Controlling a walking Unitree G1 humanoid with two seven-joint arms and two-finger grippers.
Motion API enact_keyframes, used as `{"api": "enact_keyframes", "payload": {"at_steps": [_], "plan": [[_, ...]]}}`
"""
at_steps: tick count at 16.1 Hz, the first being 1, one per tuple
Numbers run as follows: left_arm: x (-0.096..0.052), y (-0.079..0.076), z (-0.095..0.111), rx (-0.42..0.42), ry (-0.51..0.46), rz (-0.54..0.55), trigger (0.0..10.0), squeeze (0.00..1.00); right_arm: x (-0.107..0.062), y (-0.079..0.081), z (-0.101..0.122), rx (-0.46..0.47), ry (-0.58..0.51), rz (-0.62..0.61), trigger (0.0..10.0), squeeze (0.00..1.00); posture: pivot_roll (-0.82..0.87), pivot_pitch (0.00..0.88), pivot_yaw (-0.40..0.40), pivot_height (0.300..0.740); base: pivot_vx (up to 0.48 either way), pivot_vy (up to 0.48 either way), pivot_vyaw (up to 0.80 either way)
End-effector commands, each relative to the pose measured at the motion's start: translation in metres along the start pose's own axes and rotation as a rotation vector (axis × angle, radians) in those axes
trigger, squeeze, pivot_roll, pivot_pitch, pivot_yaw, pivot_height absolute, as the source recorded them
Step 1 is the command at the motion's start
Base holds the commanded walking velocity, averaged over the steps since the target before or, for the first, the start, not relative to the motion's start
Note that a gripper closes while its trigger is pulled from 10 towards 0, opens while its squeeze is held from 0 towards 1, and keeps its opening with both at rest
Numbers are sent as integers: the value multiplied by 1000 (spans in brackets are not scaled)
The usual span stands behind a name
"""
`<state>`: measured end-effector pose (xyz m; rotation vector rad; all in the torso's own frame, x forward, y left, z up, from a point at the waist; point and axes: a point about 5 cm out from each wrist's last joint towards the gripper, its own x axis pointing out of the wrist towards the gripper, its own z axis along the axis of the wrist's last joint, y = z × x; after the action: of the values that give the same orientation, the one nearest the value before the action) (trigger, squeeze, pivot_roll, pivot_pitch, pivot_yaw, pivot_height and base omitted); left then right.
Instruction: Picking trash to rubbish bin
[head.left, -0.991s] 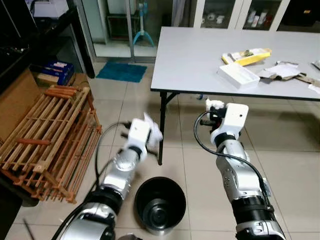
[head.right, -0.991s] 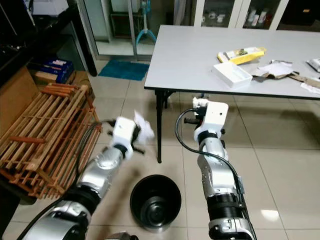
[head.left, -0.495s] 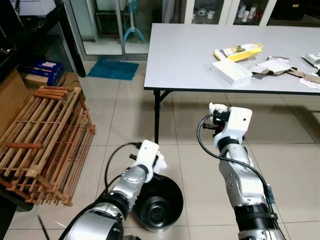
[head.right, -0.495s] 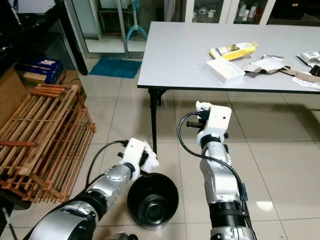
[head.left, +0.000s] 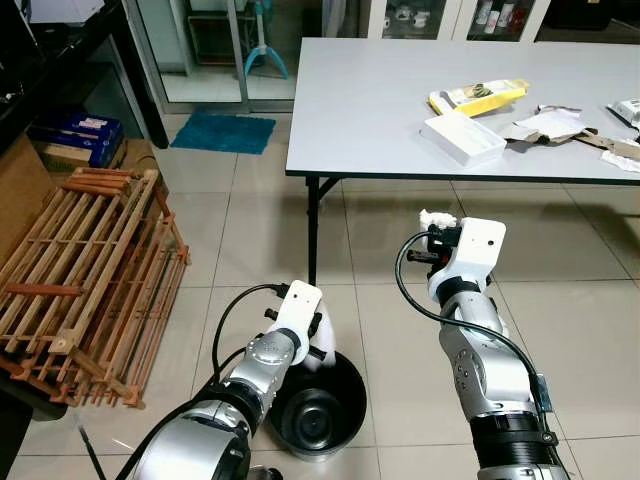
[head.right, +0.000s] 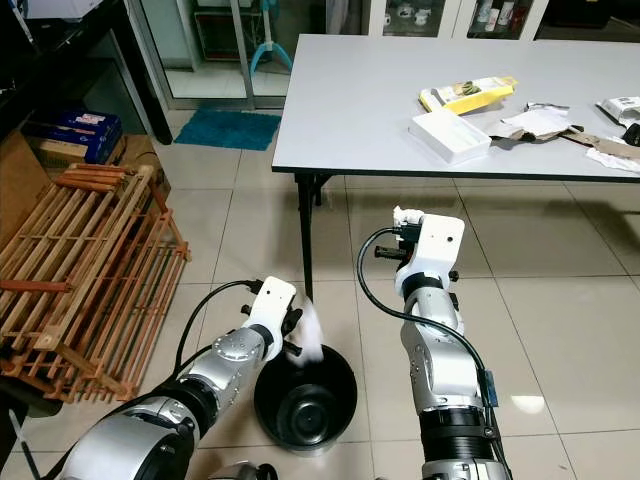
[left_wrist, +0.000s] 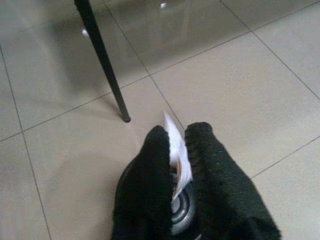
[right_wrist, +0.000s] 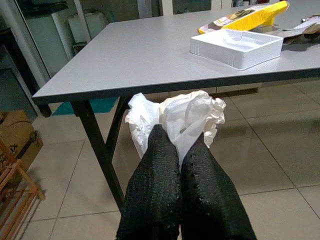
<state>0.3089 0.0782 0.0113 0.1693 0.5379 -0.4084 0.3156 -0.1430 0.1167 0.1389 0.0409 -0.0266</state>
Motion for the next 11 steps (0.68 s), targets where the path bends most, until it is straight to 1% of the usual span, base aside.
{"api": "enact_keyframes", "payload": {"at_steps": [1,5,6,7,8,9,10,11], "plan": [[1,3,6,12,-13,4,10000,1000,0,3,4,-7,-12,7,10000,0,-73,72,22,737,0,0,0],[0,5,3,27,-5,5,10000,1000,1,5,4,-4,-13,11,10000,0,-71,62,29,737,0,0,0],[-1,8,1,29,-2,17,10000,0,1,5,3,-3,-11,12,10000,0,-70,60,31,737,0,0,0],[-2,11,-2,27,1,31,10000,0,1,6,3,-3,-9,14,10000,0,-71,58,34,737,0,0,0],[-5,19,-7,13,0,72,10000,0,0,6,1,-3,-4,17,10000,0,-73,55,41,737,0,0,0],[-9,32,-10,-26,-18,133,10000,0,0,6,-1,-4,6,20,10000,0,-71,55,42,737,0,0,0],[-14,46,-12,-53,-43,203,10000,0,-1,4,-8,-23,46,22,10000,0,-57,55,39,737,0,0,0],[-21,63,-15,-72,-73,273,10000,0,-1,4,-22,-69,137,39,10000,0,-48,59,34,737,0,0,0]]}}
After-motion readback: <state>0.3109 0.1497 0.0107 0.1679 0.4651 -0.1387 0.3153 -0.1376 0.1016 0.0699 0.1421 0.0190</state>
